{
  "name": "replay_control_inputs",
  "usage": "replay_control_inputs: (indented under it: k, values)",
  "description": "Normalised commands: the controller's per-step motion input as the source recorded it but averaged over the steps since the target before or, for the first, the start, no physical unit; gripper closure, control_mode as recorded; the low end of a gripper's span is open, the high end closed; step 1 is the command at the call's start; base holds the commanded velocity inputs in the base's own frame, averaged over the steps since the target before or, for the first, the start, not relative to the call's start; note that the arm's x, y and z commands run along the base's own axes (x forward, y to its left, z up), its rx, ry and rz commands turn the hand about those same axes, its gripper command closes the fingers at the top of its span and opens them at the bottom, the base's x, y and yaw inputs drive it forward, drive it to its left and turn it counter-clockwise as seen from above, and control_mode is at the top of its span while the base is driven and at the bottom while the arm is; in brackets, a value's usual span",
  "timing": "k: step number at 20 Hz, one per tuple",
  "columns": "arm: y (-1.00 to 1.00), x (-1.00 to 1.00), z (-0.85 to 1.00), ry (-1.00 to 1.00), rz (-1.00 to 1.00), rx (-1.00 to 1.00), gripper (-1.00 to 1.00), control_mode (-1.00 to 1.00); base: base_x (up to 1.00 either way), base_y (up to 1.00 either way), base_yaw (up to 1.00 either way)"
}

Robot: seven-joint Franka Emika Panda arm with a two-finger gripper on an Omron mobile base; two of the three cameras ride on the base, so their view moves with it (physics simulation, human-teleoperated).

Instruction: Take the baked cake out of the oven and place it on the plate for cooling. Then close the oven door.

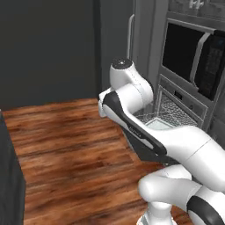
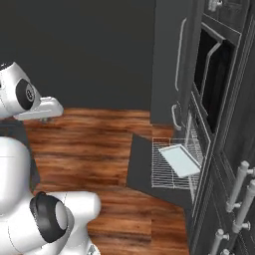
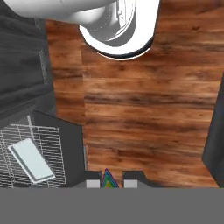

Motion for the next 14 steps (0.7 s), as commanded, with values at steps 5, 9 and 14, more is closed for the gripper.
replay_control_inputs:
  k: [5,9,14]
  values:
    - [0.0,0.0,0.0,0.0,0.0,0.0,1.0,1.0,0.33,0.19,0.69]
    - [0.0,0.0,0.0,0.0,0.0,0.0,1.0,1.0,0.46,0.2,0.72]
    - [0.0,0.0,0.0,0.0,0.0,0.0,1.0,1.0,0.05,0.24,0.71]
